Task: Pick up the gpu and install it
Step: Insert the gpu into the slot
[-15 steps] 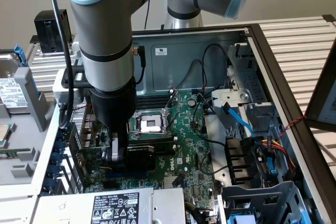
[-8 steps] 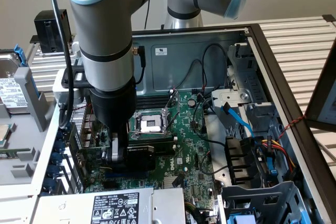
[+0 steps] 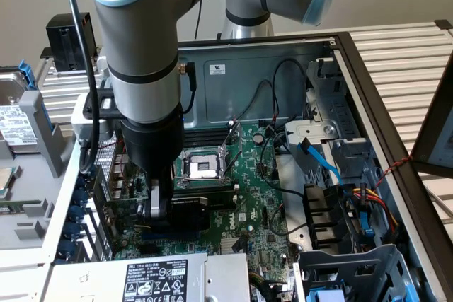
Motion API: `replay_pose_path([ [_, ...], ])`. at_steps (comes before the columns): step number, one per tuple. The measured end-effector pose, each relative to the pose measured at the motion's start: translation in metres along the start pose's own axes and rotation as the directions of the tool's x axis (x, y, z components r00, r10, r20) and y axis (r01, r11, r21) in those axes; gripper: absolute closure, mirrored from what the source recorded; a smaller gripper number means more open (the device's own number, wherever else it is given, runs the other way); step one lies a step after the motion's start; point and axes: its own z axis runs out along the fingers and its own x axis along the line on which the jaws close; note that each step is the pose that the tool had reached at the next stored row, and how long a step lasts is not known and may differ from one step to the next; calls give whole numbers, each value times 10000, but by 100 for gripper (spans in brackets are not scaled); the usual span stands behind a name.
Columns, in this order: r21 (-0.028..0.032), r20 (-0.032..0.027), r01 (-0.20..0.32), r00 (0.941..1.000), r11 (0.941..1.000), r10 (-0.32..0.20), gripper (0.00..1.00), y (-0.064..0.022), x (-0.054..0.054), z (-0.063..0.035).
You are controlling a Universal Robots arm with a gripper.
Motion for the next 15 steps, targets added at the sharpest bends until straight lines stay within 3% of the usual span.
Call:
replay_pose_path([
  [15, 0, 1, 0, 10000, 10000, 0, 72, 0, 0, 7],
])
